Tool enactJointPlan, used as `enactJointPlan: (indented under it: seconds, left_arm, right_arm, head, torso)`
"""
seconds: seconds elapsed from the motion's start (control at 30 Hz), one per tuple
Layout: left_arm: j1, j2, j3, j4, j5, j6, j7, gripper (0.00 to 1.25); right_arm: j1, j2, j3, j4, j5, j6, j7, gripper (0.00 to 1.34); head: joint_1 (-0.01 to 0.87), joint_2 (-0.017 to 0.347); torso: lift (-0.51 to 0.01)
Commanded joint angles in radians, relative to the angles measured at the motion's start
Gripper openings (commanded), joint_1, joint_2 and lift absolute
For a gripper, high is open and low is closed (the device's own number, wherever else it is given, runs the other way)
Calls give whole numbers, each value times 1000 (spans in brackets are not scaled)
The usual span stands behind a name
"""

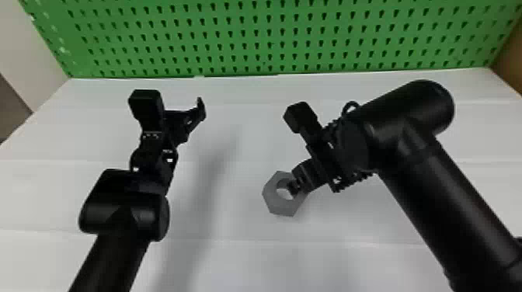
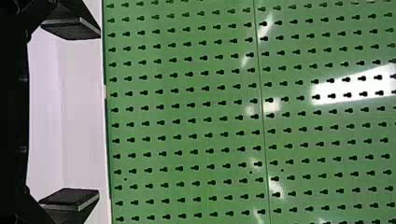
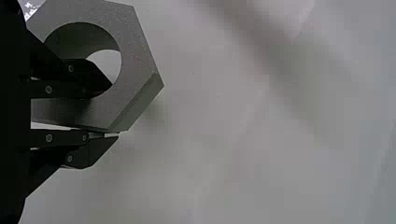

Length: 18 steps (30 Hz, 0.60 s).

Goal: Pick up the hex nut

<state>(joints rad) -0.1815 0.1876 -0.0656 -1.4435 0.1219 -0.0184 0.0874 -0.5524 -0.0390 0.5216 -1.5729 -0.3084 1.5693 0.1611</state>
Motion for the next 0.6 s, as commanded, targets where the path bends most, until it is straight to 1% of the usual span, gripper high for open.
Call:
enactJointPlan:
  seconds: [0.0,0.43,0.57]
  left_arm:
    - [2,1,1,0,2,0,0,1160]
    - [5,0,0,0,7,0,0,1160]
    - [7,0,0,0,7,0,0,1160]
  right_arm:
    - [43,4,-57,-45,25,-9,0,233]
    - [135,13,-186,-128,51,-187,0,218]
    - [170,14,-224,-162,68,-267,0,218]
  head:
    - [785,149]
    - [785,149]
    - [785,149]
  torso:
    - [-87]
    - [-87]
    - [-87]
